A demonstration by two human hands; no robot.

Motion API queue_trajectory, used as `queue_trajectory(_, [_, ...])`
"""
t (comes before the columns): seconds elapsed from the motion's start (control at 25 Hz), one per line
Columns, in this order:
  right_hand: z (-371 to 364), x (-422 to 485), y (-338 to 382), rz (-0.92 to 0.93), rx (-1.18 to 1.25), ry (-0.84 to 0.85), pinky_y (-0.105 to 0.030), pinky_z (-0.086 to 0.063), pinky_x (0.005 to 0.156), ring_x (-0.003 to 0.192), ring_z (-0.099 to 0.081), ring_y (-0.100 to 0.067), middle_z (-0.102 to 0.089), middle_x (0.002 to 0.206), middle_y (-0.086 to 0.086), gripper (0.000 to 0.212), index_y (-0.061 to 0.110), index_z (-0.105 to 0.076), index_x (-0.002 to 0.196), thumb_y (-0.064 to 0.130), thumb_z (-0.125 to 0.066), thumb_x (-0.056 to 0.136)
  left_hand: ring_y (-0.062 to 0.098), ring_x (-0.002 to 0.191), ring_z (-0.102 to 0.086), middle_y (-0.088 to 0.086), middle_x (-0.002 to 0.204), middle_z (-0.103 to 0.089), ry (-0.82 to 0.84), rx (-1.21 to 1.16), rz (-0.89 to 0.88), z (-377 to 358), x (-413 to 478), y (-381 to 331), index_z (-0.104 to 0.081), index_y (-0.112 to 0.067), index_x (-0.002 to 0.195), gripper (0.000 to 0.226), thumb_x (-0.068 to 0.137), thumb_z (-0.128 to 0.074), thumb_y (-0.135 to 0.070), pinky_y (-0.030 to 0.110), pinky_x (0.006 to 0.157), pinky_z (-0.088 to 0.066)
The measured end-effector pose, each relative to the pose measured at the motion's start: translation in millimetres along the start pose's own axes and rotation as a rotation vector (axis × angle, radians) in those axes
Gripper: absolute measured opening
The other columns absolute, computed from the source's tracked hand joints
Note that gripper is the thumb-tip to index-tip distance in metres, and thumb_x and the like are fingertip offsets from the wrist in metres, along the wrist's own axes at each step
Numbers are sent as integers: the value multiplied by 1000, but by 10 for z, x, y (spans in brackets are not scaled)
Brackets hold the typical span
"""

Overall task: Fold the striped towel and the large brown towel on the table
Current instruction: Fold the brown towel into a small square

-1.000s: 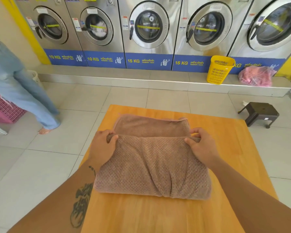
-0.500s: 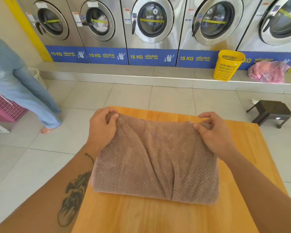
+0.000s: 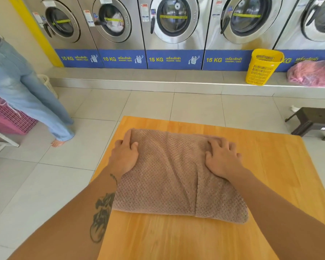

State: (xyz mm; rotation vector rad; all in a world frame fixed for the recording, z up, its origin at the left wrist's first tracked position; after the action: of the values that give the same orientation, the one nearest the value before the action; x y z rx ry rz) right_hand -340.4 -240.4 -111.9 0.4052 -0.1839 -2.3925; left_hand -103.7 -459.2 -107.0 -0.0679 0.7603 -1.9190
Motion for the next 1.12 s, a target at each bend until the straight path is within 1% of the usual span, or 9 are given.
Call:
queue_trajectory(0.08, [122,56,91,83,-71,-36,-58,-20,115,149,-9,-35,-12,163,-7,61,33,-27,148,38,-43,89,33,132,-40,9,153,-30,-78,81,-41,5,-147,32,-8,-39,155,57,102,-28,-48,52,109,-36])
queue_trajectory(0.28, [55,-152,79,143,18,203,-59,-24,114,148,-18,-29,-23,162,3,71,40,-11,154,37,-40,89,30,130,-41,8,150,-33,-68,107,-92,-37,-651,208,-18,-32,155,57,102,-35,-41,49,109,-38])
queue_trajectory(0.4, [113,-610,4,77,-128,251,-61,-22,108,134,-41,-31,-39,153,3,75,50,-1,150,42,-40,87,28,137,-32,6,151,-31,-218,109,-52,24,-1089,295,-29,-34,152,56,98,-46,-35,50,113,-32])
queue_trajectory(0.48, [60,-967,-126,38,-97,467,-58,-25,106,109,-59,-28,-62,124,2,83,63,3,142,45,-48,79,28,139,-28,3,151,-31,-292,8,14,16,-1429,444,-39,-33,147,53,95,-51,-32,51,115,-28])
queue_trajectory(0.6, [-84,-1498,-315,-44,-2,814,-38,-47,85,94,-64,-20,-64,116,-3,82,35,-34,146,58,-57,70,28,142,-20,-1,156,-21,-213,-174,26,-133,-1820,574,-40,-32,146,49,98,-51,-29,50,118,-24])
queue_trajectory(0.72, [-42,-1723,-265,-154,334,450,-38,-46,84,120,-53,-28,-37,152,-10,74,28,-23,152,47,-58,89,24,147,-17,-6,161,-10,-99,-311,-34,-263,-2047,494,-34,-35,149,49,102,-46,-30,44,120,-24])
queue_trajectory(0.84, [-122,-2066,-11,-128,555,246,-42,-49,92,120,-52,-27,-37,153,-9,74,29,-13,154,38,-56,95,24,147,-21,-15,160,2,13,-420,-52,-289,-2253,423,-23,-44,152,57,101,-47,-36,46,119,-28])
queue_trajectory(1.0, [-424,-2618,157,-237,775,245,-46,-47,100,122,-52,-28,-43,145,-4,83,39,-9,153,44,-61,89,28,139,-34,-7,159,-11,187,-601,102,-326,-2591,621,-13,-53,151,71,95,-55,-47,49,113,-34])
queue_trajectory(1.12, [-565,-3123,278,-300,982,406,-32,-52,79,113,-54,-23,-43,140,0,93,32,0,155,33,-68,91,22,136,-39,-7,157,-27,242,-675,61,-270,-2837,807,-14,-54,151,75,93,-61,-47,45,111,-37])
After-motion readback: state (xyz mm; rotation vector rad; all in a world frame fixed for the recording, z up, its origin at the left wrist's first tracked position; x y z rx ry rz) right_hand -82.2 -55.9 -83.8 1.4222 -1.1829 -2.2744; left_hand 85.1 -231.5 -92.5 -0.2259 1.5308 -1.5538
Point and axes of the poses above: each hand's wrist, its own x-axis towards the middle knuckle, its own z-axis out of the back of the hand, y = z × x, the point moved 5 cm from there along x, towards the middle knuckle
